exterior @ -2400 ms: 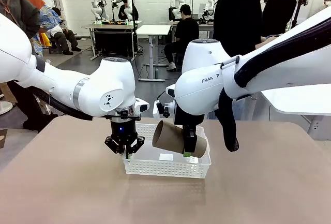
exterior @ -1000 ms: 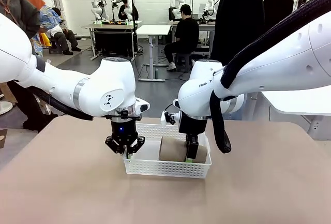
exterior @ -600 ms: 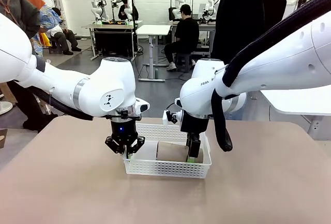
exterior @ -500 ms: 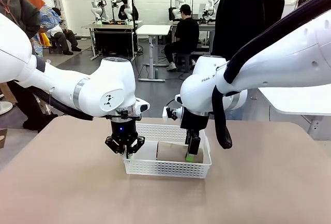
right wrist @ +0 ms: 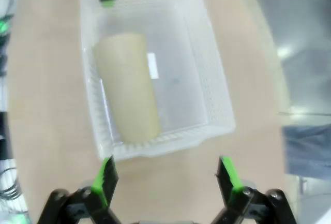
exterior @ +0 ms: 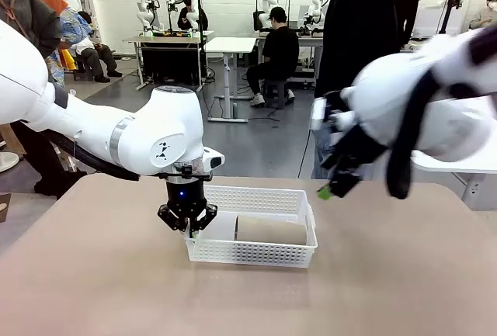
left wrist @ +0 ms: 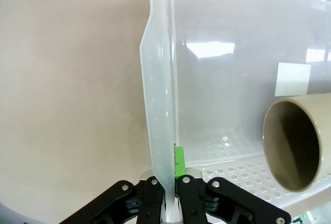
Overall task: Clean and organize the cups into the basket.
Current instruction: Pick up the Organizing basket and move it to the center of the table, then pick up the Reusable plastic cup from the right side of the table and place it inside the Organizing basket.
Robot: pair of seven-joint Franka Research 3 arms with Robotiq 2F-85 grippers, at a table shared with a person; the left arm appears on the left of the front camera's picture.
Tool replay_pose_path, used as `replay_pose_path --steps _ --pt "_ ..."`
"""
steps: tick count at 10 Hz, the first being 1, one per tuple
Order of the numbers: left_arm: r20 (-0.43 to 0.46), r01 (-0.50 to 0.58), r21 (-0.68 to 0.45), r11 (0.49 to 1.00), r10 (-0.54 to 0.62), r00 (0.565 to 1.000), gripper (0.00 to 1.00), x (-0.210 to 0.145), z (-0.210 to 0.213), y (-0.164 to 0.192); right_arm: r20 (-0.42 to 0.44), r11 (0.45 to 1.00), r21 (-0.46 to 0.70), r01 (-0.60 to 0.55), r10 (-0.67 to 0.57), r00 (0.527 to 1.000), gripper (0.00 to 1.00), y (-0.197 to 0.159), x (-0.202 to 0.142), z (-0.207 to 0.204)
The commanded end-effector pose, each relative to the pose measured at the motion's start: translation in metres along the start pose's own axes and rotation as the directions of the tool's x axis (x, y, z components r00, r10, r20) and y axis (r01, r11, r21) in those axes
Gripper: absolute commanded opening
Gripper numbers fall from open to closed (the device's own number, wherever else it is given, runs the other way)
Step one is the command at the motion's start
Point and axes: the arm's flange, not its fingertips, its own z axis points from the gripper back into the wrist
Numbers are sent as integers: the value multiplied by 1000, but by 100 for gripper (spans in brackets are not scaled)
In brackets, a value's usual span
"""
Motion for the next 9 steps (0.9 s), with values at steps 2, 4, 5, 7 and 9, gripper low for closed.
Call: replay_pose_path --steps 2,4,5,7,9 --pt "-1 -2 -1 1000 2 1000 0 -2 0 0 250 994 14 107 -107 962 100 9 -120 31" --pt "-1 -2 -1 1000 2 1000 0 -2 0 0 333 978 112 178 -206 920 100 -2 -192 40" --pt "-1 -2 -1 1000 2 1000 0 -2 0 0 424 971 186 151 -218 879 100 -8 -275 49" --pt "-1 -2 -1 1000 2 1000 0 -2 0 0 431 970 193 149 -220 875 100 -8 -285 48" --pt "-1 -2 -1 1000 2 1000 0 -2 0 0 276 931 242 274 -337 900 100 -13 -309 28"
